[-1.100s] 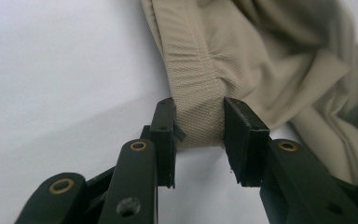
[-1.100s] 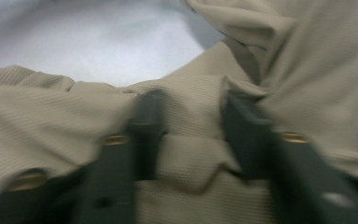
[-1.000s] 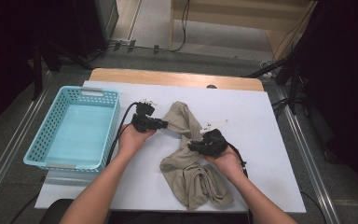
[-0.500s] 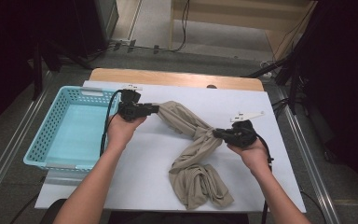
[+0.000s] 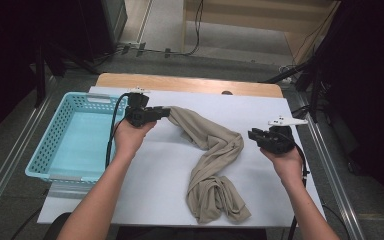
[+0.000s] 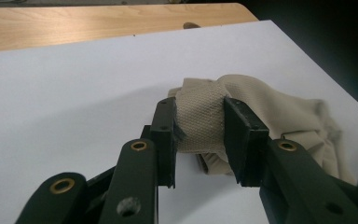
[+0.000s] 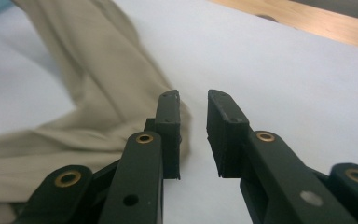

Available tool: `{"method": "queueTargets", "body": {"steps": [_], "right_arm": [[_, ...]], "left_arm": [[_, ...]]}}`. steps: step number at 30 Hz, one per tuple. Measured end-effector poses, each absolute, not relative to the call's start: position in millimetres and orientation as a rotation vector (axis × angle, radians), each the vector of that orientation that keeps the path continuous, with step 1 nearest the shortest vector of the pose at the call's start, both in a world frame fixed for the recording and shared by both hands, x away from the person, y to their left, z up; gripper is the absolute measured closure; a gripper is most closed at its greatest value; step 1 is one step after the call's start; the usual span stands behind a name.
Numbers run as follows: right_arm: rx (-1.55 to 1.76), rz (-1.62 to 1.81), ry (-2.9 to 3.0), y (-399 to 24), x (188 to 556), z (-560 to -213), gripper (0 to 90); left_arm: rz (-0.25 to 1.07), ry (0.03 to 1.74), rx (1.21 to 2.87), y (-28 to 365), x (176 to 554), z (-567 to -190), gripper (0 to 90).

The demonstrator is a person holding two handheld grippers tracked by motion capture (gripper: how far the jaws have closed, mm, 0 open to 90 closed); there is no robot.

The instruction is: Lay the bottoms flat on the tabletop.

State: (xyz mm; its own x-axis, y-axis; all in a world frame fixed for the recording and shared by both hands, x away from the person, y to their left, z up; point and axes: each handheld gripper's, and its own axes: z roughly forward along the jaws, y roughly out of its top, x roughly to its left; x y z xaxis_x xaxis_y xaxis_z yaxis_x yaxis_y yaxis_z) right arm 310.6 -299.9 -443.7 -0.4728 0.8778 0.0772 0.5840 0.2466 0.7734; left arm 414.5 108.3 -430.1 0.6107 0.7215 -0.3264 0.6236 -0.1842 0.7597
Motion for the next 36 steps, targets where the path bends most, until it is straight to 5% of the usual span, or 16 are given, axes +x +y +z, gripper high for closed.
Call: {"method": "queueTargets", "body": {"steps": [14,18,20,25,36], "right_arm": [[1.241,1.136,2.392,-238,321,-481,48.5],[1.289,1.082,2.414,-228,329,-497,47.6],[1.306,1.062,2.424,-224,332,-504,52.0],[1.294,1.024,2.486,-216,331,-510,82.5],[1.045,1.227,2.589,-190,271,-465,84.3]], "left_arm": [[0.101,1.098,1.895,108,416,-435,66.8],[0.100,1.099,1.896,108,416,-435,66.8],[0.099,1.101,1.896,108,416,-436,66.8],[0.105,1.104,1.898,110,416,-435,66.8],[0.141,1.145,1.873,121,414,-430,66.6]]}}
